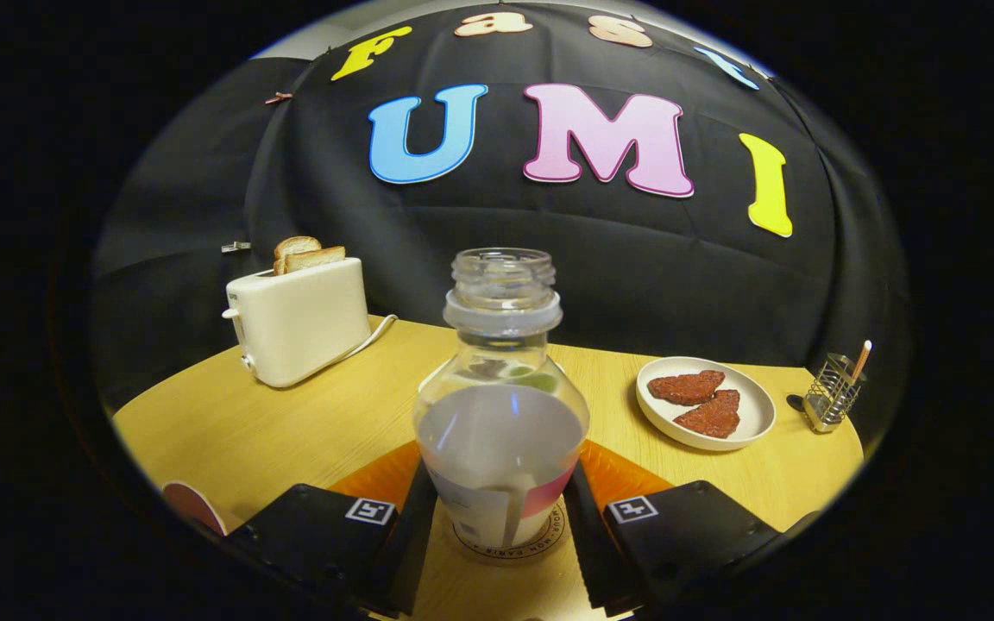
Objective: Take the bottle from table, then pour the juice into the cup, finally place the bottle on the coaster
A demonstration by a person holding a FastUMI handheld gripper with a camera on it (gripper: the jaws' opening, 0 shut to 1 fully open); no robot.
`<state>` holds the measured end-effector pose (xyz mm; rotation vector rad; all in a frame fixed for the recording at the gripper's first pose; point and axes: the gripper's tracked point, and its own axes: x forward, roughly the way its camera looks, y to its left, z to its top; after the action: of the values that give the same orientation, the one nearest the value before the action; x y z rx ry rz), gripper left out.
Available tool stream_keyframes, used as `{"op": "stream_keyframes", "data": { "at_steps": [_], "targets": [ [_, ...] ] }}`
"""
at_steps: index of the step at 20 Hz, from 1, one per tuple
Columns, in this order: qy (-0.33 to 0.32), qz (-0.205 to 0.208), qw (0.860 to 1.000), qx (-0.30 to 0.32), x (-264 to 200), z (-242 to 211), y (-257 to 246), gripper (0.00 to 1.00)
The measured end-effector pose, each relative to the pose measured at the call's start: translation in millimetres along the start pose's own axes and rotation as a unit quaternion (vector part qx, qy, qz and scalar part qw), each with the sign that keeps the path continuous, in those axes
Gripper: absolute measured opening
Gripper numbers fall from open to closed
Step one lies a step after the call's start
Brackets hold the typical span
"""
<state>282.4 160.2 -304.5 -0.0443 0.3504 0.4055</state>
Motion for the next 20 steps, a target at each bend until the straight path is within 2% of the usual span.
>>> {"op": "stream_keyframes", "data": {
  "at_steps": [4,7,9,15,17,20],
  "targets": [
    [0.002,-0.004,1.000,0.007,0.4,1.4,-2.2,0.76],
    [0.018,0.008,1.000,0.023,-1.7,-3.1,2.3,0.77],
    [0.034,0.006,0.999,0.018,-10.5,-9.2,-0.8,1.00],
    [0.066,0.000,0.998,0.022,-45.1,-17.1,-5.3,0.98],
    [0.079,-0.015,0.997,0.012,-63.9,-16.4,-11.6,0.98],
    [0.079,-0.011,0.997,0.006,-98.0,0.2,-5.7,0.98]
  ]
}}
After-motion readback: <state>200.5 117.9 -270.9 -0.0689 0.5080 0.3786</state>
